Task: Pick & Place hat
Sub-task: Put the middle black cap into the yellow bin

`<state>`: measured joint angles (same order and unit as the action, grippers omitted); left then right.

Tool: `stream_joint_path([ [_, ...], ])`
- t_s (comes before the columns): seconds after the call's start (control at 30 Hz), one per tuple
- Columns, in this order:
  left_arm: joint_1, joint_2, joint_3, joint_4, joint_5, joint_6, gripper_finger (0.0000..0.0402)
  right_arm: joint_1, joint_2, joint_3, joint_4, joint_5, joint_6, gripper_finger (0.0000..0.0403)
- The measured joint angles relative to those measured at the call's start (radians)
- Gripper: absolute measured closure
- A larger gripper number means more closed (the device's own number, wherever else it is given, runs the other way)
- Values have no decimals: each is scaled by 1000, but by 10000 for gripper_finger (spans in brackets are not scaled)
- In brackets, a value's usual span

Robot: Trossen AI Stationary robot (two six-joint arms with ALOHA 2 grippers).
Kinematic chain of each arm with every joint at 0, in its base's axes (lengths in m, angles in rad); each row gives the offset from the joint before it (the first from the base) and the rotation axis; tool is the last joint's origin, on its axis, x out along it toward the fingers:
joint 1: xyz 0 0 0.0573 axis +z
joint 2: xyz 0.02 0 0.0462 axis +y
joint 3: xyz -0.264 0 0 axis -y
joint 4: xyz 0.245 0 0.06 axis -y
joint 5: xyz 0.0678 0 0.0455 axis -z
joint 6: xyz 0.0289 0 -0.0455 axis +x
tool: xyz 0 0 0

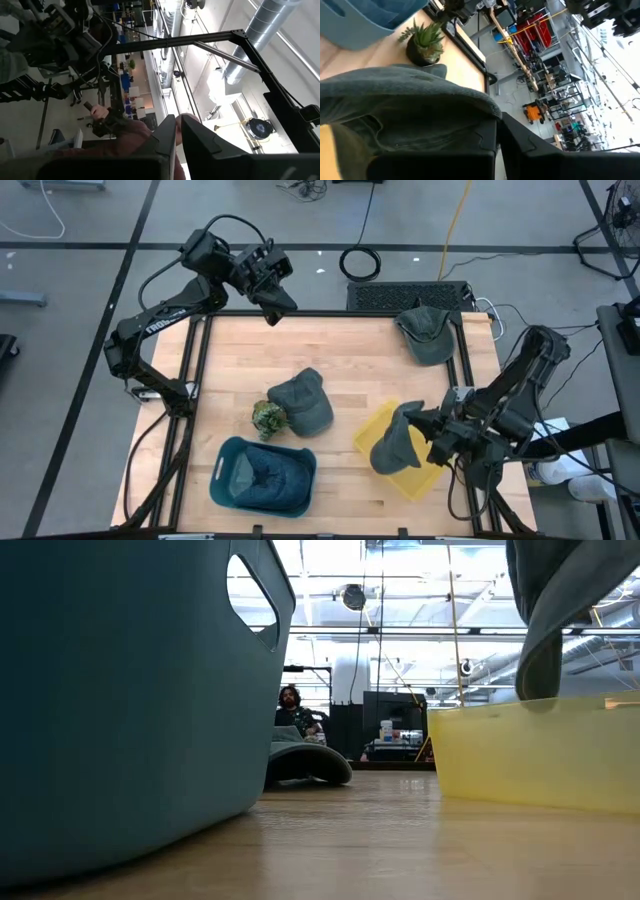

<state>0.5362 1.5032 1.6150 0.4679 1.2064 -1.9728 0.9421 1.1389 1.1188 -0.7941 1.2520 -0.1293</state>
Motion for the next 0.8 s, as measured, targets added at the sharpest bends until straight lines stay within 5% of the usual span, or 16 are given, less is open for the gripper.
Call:
stream_joint_path([
  [0.37,0,0,0,0,0,7,366,-5,5,-47,-151,0,173,403],
  [0.57,-2,0,0,0,0,52,366,-5,20,-94,-272,-127,353,403],
  [0.8,-2,0,0,-1,21,65,366,-7,54,-215,-147,-235,432,403],
])
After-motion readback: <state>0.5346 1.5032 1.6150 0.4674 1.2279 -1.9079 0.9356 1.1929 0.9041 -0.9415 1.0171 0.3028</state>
